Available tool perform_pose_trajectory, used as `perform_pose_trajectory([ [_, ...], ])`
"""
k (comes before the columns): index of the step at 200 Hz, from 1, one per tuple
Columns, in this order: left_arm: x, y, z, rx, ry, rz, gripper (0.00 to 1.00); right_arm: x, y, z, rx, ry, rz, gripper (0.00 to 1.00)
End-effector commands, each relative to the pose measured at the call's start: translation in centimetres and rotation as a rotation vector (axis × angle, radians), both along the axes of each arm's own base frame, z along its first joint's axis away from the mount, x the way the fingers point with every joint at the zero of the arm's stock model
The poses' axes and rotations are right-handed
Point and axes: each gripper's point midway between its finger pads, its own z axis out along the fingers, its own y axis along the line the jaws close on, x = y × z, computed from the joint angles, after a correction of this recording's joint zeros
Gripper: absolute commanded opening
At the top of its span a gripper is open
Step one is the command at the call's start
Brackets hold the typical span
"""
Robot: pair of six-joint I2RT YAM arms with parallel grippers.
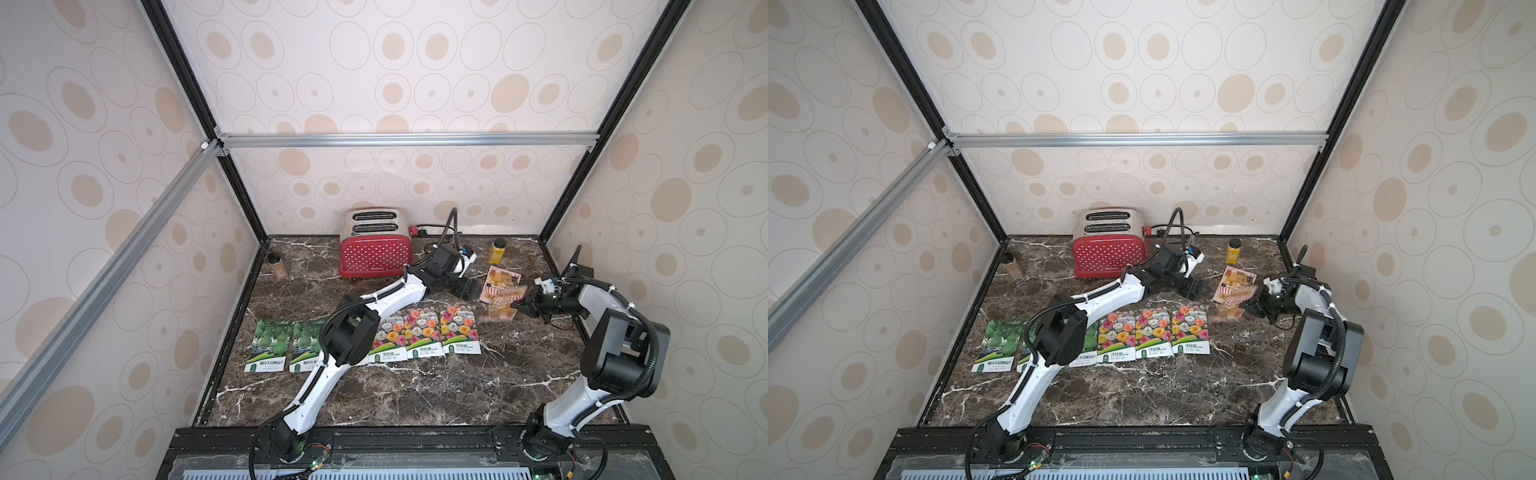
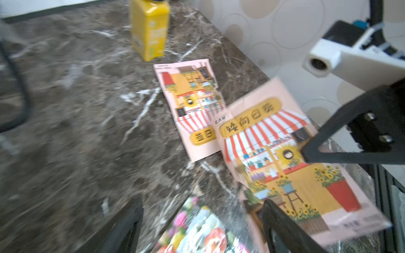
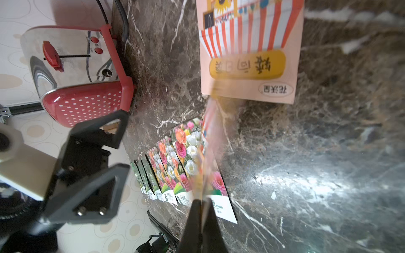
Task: Arrange the seed packets in a row
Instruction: Place the seed packet at the center of the board.
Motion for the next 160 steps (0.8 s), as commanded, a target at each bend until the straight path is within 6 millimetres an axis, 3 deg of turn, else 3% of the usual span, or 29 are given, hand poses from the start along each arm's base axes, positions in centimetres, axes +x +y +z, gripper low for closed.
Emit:
perform_pose_trajectory([
  [1,1.7,2.8,6.1,-0.040,-0.142,0.042,0.86,-2.1,1.1,0.3,-0.006,0.006,0.035,0.00],
  [49,1.5,4.6,7.7,-0.029,-0.181,0.071,0.86,-3.8,0.7,-1.5,-0.070,0.101,0.036,0.00],
  [100,1.7,4.8,9.3,-0.044,-0.198,0.066,0.86,-6.3,-2.2,-4.8,-0.284,0.304,0.051,0.00],
  [128,1.7,4.7,9.4,-0.039,-0.200,0.061,0.86,-7.2,-4.0,-6.2,-0.415,0.418,0.081,0.00],
  [160,1.8,4.7,8.6,-0.036,-0.181,0.060,0.86,-6.8,-5.0,-6.7,-0.500,0.463,0.113,0.00],
])
